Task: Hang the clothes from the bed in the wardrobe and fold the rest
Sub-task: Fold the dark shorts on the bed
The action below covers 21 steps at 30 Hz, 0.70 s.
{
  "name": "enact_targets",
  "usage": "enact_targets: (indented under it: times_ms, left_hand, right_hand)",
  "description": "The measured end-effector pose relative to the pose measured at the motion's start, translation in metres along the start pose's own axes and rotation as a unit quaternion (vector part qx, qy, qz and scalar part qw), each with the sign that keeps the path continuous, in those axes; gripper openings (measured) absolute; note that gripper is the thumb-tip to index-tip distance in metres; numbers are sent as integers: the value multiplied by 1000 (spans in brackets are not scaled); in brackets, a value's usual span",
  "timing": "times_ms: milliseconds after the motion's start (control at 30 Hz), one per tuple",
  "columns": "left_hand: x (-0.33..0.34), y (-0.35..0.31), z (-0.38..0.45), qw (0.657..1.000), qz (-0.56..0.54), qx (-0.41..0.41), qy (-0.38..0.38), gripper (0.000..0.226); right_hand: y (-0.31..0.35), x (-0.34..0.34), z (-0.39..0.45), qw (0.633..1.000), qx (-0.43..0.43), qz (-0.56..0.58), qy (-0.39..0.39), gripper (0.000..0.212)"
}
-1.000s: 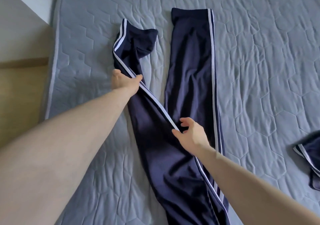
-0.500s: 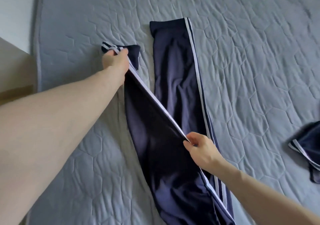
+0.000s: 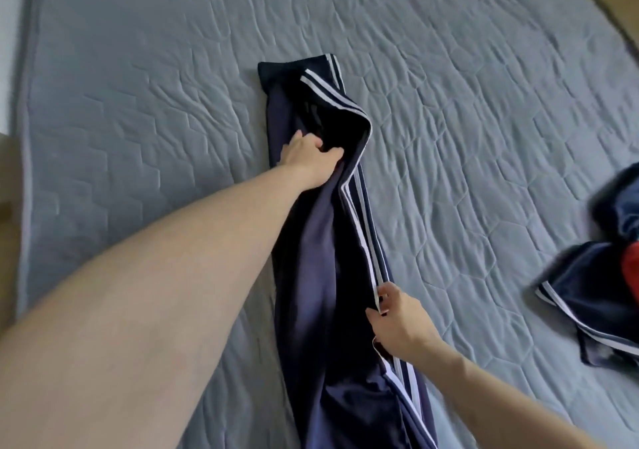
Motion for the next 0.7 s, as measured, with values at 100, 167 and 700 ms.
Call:
enact_targets:
  times_ms: [100, 167, 700]
  left_hand:
    - [-2, 66, -10, 995, 42, -77, -38, 75]
    - [-9, 117, -18, 984, 83, -159, -24, 95]
    - [29, 219, 31, 952, 75, -293, 53, 174]
  right_hand:
    - [7, -12, 10, 999, -4, -39, -25, 40]
    - [23, -28, 21, 997, -28, -34, -66, 54]
    - [220, -122, 187, 935, -80, 302, -168, 19]
Point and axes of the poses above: each hand's wrist, its own z-axis towards the middle knuckle, its own x-axis out of the palm, y = z × x, the point moved 3 cm from there along z, towards the middle knuckle, and after that the axes turned 9 degrees about y, right-handed, at the moved point
